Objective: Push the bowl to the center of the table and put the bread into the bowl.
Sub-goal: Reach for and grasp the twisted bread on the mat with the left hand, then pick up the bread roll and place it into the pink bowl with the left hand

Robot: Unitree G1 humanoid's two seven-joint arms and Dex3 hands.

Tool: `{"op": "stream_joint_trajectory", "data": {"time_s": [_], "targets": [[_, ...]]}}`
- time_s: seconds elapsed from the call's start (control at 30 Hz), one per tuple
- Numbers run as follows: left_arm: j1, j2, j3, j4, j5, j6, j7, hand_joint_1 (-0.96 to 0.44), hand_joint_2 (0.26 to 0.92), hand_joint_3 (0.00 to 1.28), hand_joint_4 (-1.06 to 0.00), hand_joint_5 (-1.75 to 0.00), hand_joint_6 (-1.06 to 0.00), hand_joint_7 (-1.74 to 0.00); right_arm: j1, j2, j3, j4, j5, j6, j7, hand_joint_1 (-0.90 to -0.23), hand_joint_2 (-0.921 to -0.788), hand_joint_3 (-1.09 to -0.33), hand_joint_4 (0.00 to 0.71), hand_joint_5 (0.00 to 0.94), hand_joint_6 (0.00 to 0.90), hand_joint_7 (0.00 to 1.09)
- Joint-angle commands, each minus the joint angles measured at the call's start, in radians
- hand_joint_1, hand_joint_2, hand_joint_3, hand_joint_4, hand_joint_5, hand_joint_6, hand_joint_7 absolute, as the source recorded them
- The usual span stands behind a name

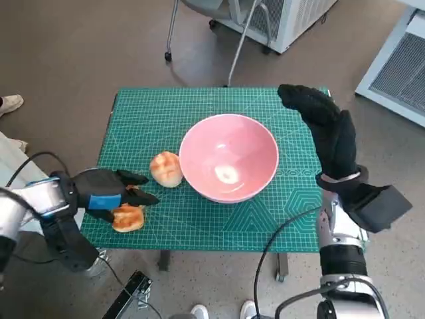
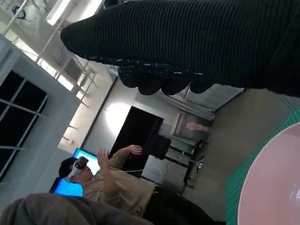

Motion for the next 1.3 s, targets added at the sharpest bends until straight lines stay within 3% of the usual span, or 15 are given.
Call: {"op": "stream_joint_trajectory", "data": {"time_s": [0.03, 0.13, 0.17, 0.2, 0.3, 0.7, 1.3], "targets": [[-0.022, -0.039, -0.067, 0.083, 0.020, -0.014, 0.058, 0.03, 0.921, 0.18, -0.56, -0.11, -0.59, -0.09, 0.033, 0.009, -0.006, -0.001, 0.019, 0.017, 0.013, -0.574, -0.921, -0.812, 0.364, 0.015, -0.001, 0.78], [-0.040, -0.057, -0.104, 0.137, 0.032, -0.012, 0.107, 0.03, 0.921, 0.17, -0.70, -0.13, -0.73, -0.13, 0.035, 0.011, -0.006, -0.003, 0.024, 0.019, 0.013, -0.579, -0.921, -0.808, 0.364, 0.015, -0.001, 0.78], [-0.046, -0.061, -0.116, 0.153, 0.035, -0.011, 0.123, 0.02, 0.921, 0.17, -0.61, -0.54, -0.69, -0.53, 0.035, 0.011, -0.006, -0.004, 0.025, 0.019, 0.013, -0.580, -0.921, -0.808, 0.364, 0.015, -0.001, 0.78], [-0.054, -0.066, -0.128, 0.174, 0.038, -0.012, 0.144, 0.01, 0.921, 0.18, -0.55, -0.83, -0.65, -0.81, 0.036, 0.012, -0.005, -0.006, 0.028, 0.021, 0.014, -0.581, -0.921, -0.807, 0.364, 0.016, -0.001, 0.78], [-0.078, -0.074, -0.157, 0.225, 0.041, -0.017, 0.194, 0.00, 0.921, 0.14, -0.54, -1.06, -0.68, -1.09, 0.039, 0.012, -0.006, -0.008, 0.033, 0.022, 0.016, -0.580, -0.921, -0.807, 0.364, 0.016, -0.001, 0.78], [-0.139, -0.074, -0.210, 0.317, 0.020, 0.017, 0.267, 0.00, 0.913, 0.01, -0.69, -0.99, -0.80, -1.14, 0.038, 0.015, -0.010, -0.002, 0.034, 0.013, 0.018, -0.583, -0.921, -0.807, 0.364, 0.016, -0.001, 0.78], [-0.135, -0.008, -0.104, 0.295, -0.182, 0.001, 0.137, 0.00, 0.914, 0.02, -0.70, -0.94, -0.78, -1.19, 0.041, 0.019, -0.007, 0.003, 0.018, 0.003, 0.008, -0.575, -0.921, -0.807, 0.365, 0.016, -0.001, 0.78]]}}
